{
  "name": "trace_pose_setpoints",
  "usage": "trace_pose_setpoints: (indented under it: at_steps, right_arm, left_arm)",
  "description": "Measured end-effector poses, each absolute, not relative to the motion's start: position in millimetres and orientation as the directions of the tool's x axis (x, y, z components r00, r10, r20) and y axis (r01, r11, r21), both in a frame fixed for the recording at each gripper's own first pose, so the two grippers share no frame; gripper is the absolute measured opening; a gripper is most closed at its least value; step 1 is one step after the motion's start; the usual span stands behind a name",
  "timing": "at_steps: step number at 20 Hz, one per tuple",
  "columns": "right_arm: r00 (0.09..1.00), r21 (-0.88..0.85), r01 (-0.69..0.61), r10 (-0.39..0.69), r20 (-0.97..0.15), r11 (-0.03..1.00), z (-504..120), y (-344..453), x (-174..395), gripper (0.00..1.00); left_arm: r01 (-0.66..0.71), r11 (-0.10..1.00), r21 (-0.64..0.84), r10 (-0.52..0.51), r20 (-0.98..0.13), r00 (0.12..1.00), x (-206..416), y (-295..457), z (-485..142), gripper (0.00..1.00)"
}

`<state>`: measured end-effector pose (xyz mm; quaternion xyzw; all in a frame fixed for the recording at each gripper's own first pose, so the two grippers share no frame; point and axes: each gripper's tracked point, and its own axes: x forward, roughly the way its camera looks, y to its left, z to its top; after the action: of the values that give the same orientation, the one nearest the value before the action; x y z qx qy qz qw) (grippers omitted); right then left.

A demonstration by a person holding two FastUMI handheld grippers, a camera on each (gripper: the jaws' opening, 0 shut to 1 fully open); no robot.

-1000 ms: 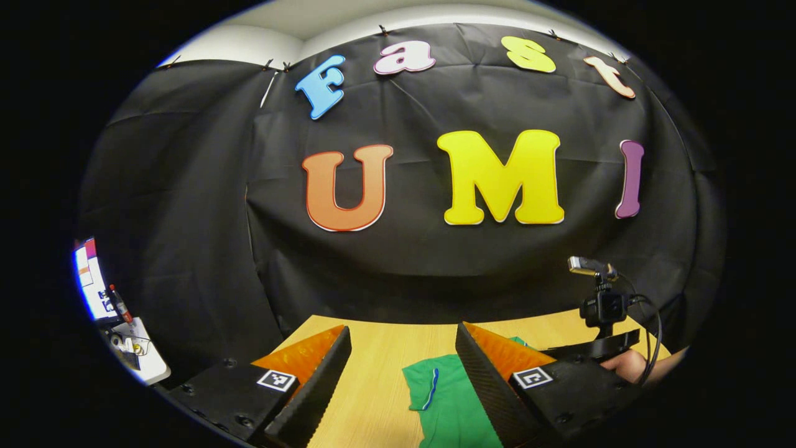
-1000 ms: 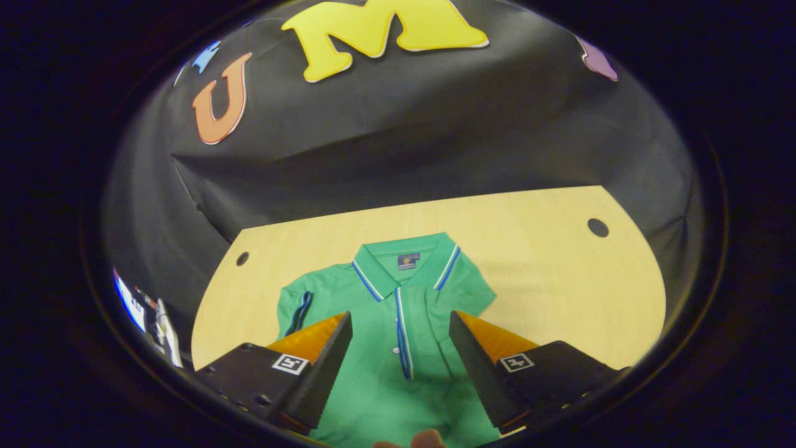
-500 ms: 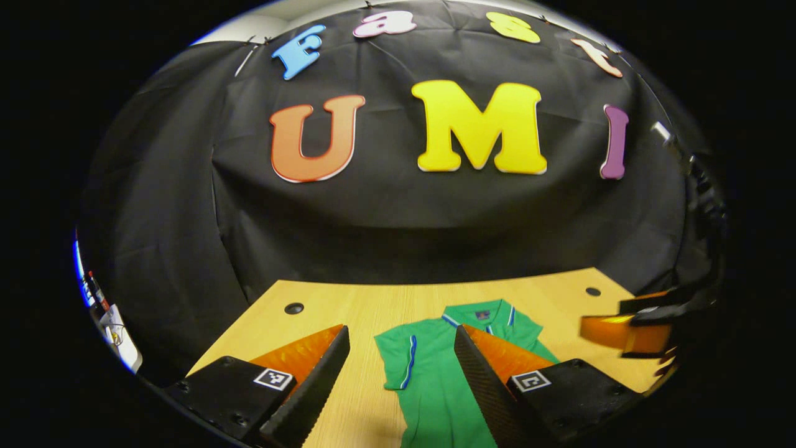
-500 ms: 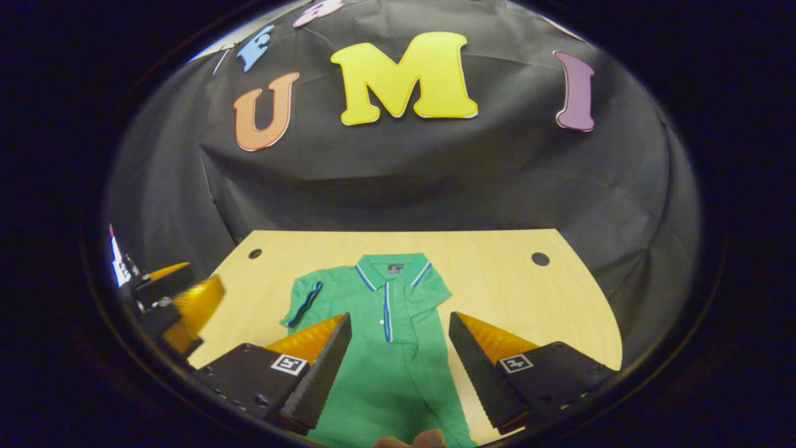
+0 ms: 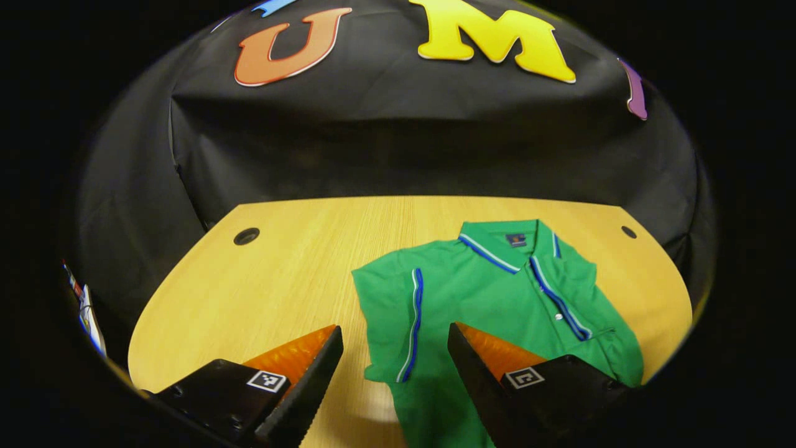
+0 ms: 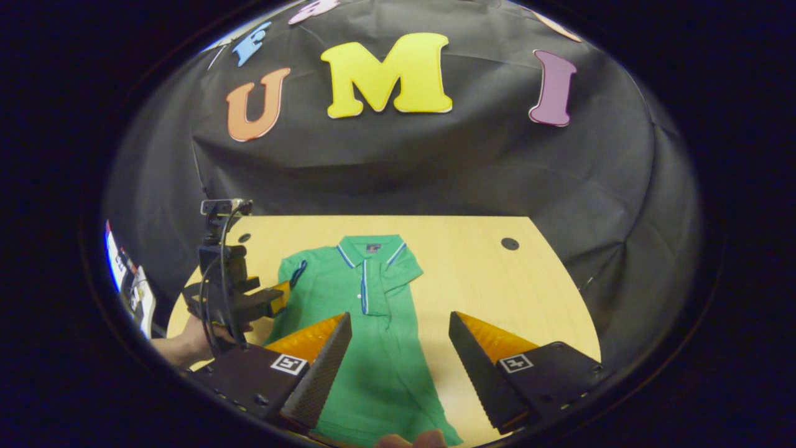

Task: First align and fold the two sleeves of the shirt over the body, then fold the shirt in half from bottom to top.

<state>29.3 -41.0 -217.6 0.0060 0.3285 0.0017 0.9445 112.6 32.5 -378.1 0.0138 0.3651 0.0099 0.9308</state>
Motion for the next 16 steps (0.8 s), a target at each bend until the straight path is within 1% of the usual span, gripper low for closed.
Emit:
trace_pose_setpoints:
  at_steps: [1,2,3,5,6,7,8,9,10,11,12,13,14,15,16]
  right_arm:
    - [0.775,0.014,0.004,0.006,-0.632,1.000,-222,-42,29,0.96]
    - [0.768,0.023,0.008,0.008,-0.640,1.000,-225,-42,29,0.92]
    - [0.765,0.027,0.011,0.009,-0.644,1.000,-227,-42,30,0.96]
    - [0.741,0.031,0.012,0.012,-0.671,0.999,-239,-42,32,0.96]
    - [0.729,0.049,0.014,0.023,-0.684,0.999,-244,-39,31,0.96]
    - [0.718,0.060,0.020,0.028,-0.695,0.998,-248,-38,31,0.96]
    - [0.712,0.070,0.022,0.033,-0.701,0.997,-252,-37,31,0.96]
    - [0.706,0.078,0.022,0.040,-0.707,0.997,-255,-36,31,0.96]
    - [0.702,0.082,0.020,0.044,-0.711,0.996,-257,-34,31,0.96]
    - [0.699,0.077,0.018,0.043,-0.714,0.997,-260,-35,32,0.96]
    - [0.697,0.072,0.019,0.038,-0.716,0.997,-263,-36,32,0.96]
    - [0.695,0.076,0.020,0.041,-0.718,0.997,-264,-35,31,0.96]
    - [0.690,0.080,0.024,0.042,-0.723,0.996,-267,-35,30,0.96]
    - [0.682,0.087,0.027,0.045,-0.730,0.996,-270,-35,28,0.96]
    - [0.674,0.098,0.032,0.051,-0.737,0.995,-275,-33,27,0.96]
  left_arm:
    - [-0.011,0.999,0.038,0.034,-0.692,0.721,113,35,-386,1.00]
    - [-0.009,0.999,0.044,0.037,-0.701,0.712,114,37,-393,1.00]
    - [-0.010,0.999,0.048,0.041,-0.712,0.701,115,39,-399,1.00]
    - [-0.032,0.999,0.016,0.033,-0.732,0.681,116,41,-409,1.00]
    - [-0.034,0.999,-0.021,0.008,-0.723,0.691,120,36,-407,1.00]
    - [-0.044,0.999,-0.023,0.014,-0.727,0.686,121,40,-409,0.70]
    - [-0.044,0.999,-0.025,0.012,-0.732,0.682,121,42,-409,0.75]
    - [-0.040,0.999,-0.032,0.004,-0.727,0.686,123,42,-408,0.58]
    - [-0.033,0.999,-0.040,-0.006,-0.724,0.690,124,41,-406,0.62]
    - [-0.028,0.999,-0.041,-0.010,-0.721,0.692,124,42,-404,0.50]
    - [-0.023,0.999,-0.042,-0.014,-0.715,0.699,126,43,-401,0.46]
    - [-0.022,0.999,-0.039,-0.012,-0.702,0.712,128,44,-395,0.34]
    - [-0.027,0.999,-0.037,-0.005,-0.682,0.731,131,46,-388,0.37]
    - [-0.034,0.998,-0.045,-0.005,-0.661,0.750,135,48,-381,0.26]
    - [-0.041,0.997,-0.058,-0.007,-0.649,0.761,136,50,-377,0.19]
